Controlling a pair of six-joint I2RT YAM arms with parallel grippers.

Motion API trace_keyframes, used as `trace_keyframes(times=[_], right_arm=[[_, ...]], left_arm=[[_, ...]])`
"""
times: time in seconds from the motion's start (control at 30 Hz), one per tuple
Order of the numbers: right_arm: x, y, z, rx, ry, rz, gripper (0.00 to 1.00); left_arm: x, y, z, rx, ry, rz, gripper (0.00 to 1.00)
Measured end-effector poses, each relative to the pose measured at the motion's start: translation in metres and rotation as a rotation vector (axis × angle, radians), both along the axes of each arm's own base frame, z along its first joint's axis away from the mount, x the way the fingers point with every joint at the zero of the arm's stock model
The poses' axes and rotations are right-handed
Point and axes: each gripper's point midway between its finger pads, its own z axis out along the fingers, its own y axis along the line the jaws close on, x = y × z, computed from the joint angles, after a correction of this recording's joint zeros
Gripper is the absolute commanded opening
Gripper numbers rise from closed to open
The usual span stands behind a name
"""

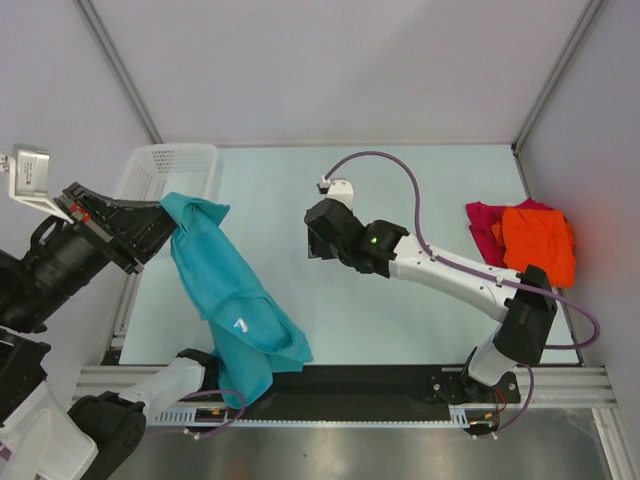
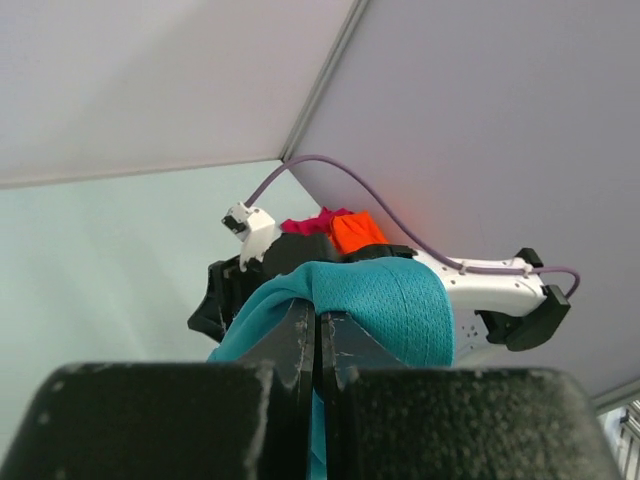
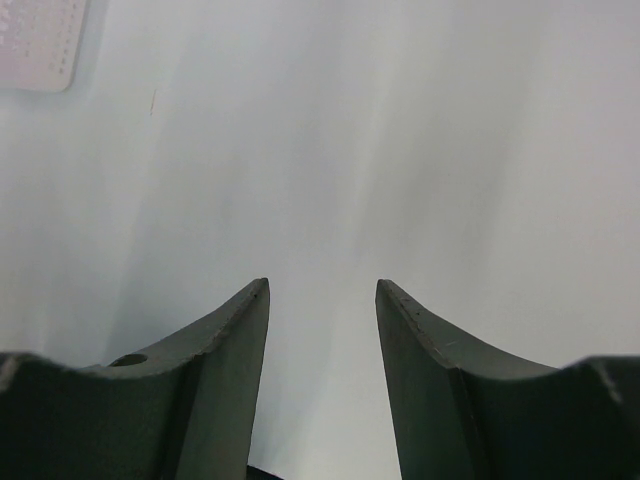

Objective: Fold and stack the t-shirts

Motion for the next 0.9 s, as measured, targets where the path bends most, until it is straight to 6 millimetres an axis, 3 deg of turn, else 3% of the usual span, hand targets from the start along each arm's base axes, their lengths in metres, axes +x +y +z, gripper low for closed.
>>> trace_keyframes(times=[0.17, 0.37, 0.47, 0.57, 0.67, 0.8, 0.9], right_arm=[[-0.007, 0.008, 0.003, 0.014, 0.001, 0.025, 0.51], [-0.038, 0.032, 0.007, 0.071, 0.021, 0.129, 0.38], [-0.066, 0.045, 0.014, 0.291, 0.066, 0.215, 0.36], [-0.083, 0.032, 0.019, 0.523, 0.114, 0.252, 0.4], [-0.078, 0.036, 0.043, 0.645, 0.108, 0.275, 0.48], [-0.064, 0.038, 0.082, 0.87, 0.109, 0.338, 0.49], [-0.037, 0.017, 0.073, 0.956, 0.131, 0.288, 0.5]], left_arm=[[0.005, 0.003, -0.01, 0.012, 0.043, 0.028, 0.0], [0.017, 0.006, -0.019, 0.021, 0.077, 0.071, 0.0], [0.032, 0.009, -0.033, 0.041, 0.138, 0.115, 0.0], [0.05, 0.014, -0.049, 0.07, 0.207, 0.173, 0.0], [0.064, 0.016, -0.061, 0.095, 0.259, 0.211, 0.0], [0.069, 0.018, -0.067, 0.107, 0.287, 0.229, 0.0], [0.069, 0.018, -0.068, 0.107, 0.292, 0.232, 0.0]])
